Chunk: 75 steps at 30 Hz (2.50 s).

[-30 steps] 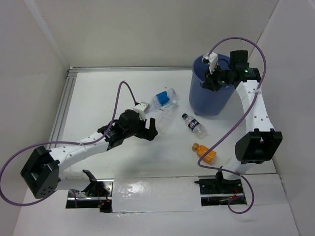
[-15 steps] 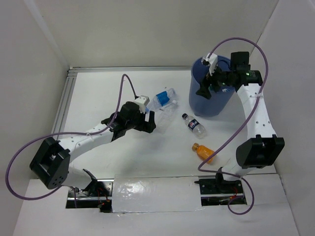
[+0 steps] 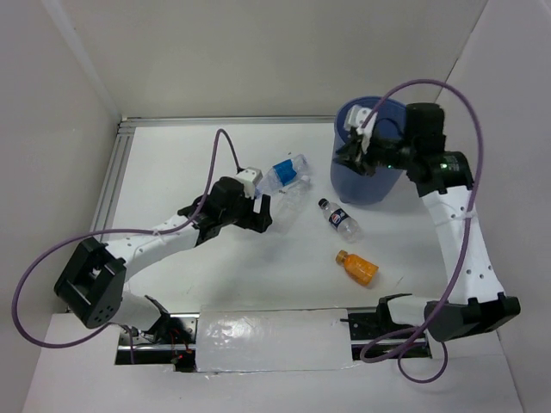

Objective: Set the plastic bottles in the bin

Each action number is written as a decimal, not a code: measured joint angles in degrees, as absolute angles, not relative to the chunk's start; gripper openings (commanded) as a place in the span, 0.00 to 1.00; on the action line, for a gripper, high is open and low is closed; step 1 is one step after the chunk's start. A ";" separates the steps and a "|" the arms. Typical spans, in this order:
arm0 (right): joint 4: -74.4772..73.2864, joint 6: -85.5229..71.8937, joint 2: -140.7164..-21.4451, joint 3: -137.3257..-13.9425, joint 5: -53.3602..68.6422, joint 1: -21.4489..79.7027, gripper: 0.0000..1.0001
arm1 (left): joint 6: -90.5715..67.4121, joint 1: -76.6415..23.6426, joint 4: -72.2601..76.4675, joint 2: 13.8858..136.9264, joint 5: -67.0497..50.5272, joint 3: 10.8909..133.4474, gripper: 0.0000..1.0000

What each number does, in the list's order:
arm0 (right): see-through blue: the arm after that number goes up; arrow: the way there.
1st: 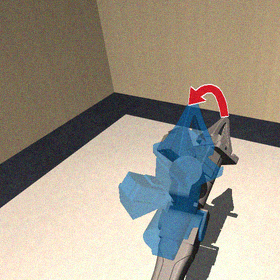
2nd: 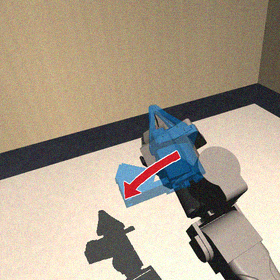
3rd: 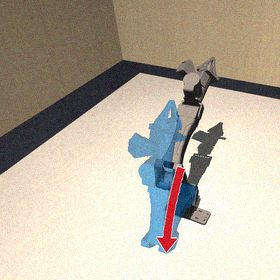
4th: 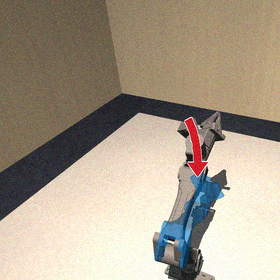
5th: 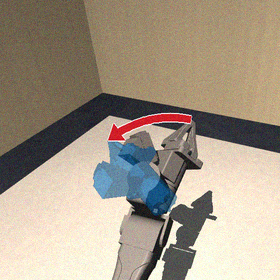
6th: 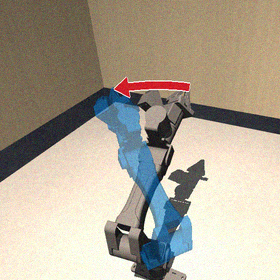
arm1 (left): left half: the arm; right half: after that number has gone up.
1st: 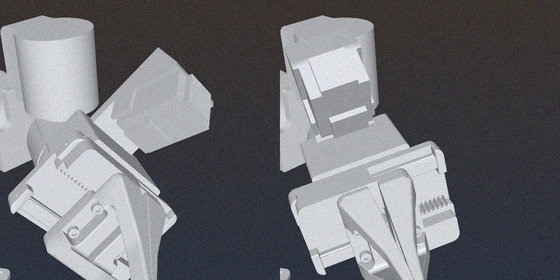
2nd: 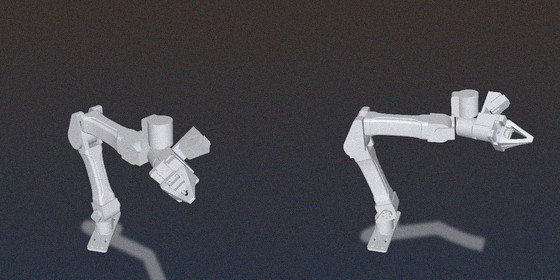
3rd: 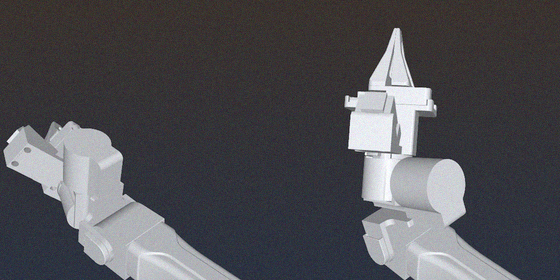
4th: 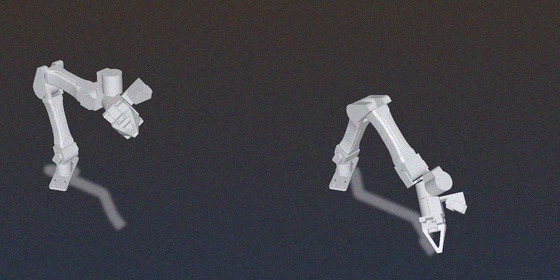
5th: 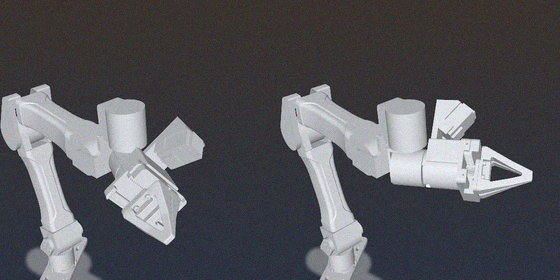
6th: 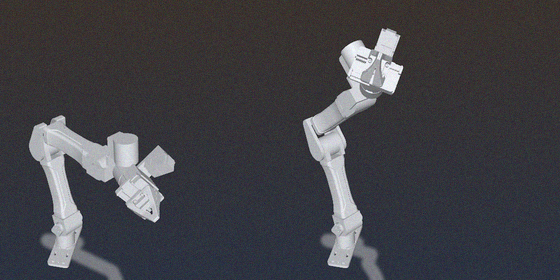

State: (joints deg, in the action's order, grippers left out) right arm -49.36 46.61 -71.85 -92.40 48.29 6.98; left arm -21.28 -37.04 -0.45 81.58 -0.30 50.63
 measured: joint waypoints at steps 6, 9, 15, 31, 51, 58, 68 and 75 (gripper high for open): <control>-48.05 41.95 -71.88 -74.48 38.48 14.94 0.75 | -21.67 -35.68 -0.99 75.79 -0.23 45.56 0.99; -46.17 39.07 -71.24 -65.69 29.36 17.34 0.88 | -22.76 -35.70 -0.95 74.26 -0.23 44.07 0.99; -42.00 35.48 -68.99 -55.53 16.58 19.49 0.91 | -24.38 -35.88 -0.95 73.95 -0.05 42.13 0.99; -24.62 28.82 -79.02 -47.33 0.67 22.04 0.87 | -28.69 -44.29 -0.95 71.35 1.02 41.85 0.99; -35.83 35.57 -76.44 -53.19 21.15 24.18 0.20 | -19.29 -64.38 10.59 57.84 6.13 32.77 0.99; -36.91 35.73 -72.31 -76.20 33.10 22.41 0.20 | -13.41 -67.22 9.13 57.89 4.75 33.32 0.99; -31.70 29.36 -75.42 -88.97 23.97 9.78 0.24 | 0.78 -67.44 15.84 75.83 0.71 44.71 0.99; -32.16 26.92 -79.20 -90.06 21.87 -0.45 1.00 | 11.27 -67.44 19.20 88.60 -3.55 53.43 0.99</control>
State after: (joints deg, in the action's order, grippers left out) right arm -32.16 26.92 -79.20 -90.06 21.87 -0.45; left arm 11.27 -67.44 19.20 88.60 -3.55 53.43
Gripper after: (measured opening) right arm 0.921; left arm 0.992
